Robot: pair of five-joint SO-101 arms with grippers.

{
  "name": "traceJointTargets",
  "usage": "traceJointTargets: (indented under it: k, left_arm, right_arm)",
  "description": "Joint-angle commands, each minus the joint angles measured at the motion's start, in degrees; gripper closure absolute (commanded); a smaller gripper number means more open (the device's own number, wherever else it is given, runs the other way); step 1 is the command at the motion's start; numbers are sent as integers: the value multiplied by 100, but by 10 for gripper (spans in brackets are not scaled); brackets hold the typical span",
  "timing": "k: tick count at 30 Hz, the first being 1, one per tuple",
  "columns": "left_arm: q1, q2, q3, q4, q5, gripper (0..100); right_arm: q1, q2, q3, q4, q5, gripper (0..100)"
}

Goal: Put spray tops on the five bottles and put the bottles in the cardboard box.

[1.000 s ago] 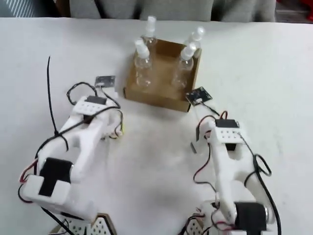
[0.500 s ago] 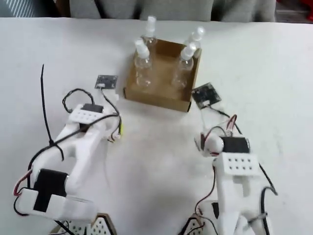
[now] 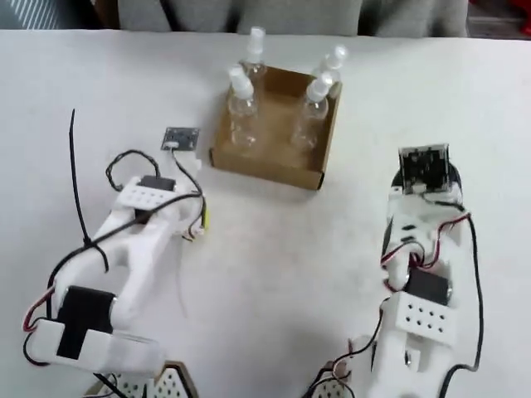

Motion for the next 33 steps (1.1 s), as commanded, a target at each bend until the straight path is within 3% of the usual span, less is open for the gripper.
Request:
traceJointTargets:
  k: [1, 6, 16, 20, 26, 33]
  left_arm:
    - [-57, -330, -18, -53, -79, 977]
    - [-57, -321, -18, -53, -79, 977]
    - [-57, -321, -18, -53, -70, 977]
    - [-31, -312, -18, -62, -70, 977]
    - [-31, -312, -18, -79, -62, 977]
    - [-13, -312, -26, -88, -53, 977]
  right_arm:
    - [84, -127, 325, -1754, -88, 982]
    - [75, 382, -237, -2237, -1020, 982]
    - [268, 3767, -2409, -2211, -1679, 982]
    - [303, 4505, -3059, -2229, -2479, 982]
    - [136, 3969, -2725, -2202, -2971, 982]
    - [-804, 1745, -1486, -2202, -2927, 982]
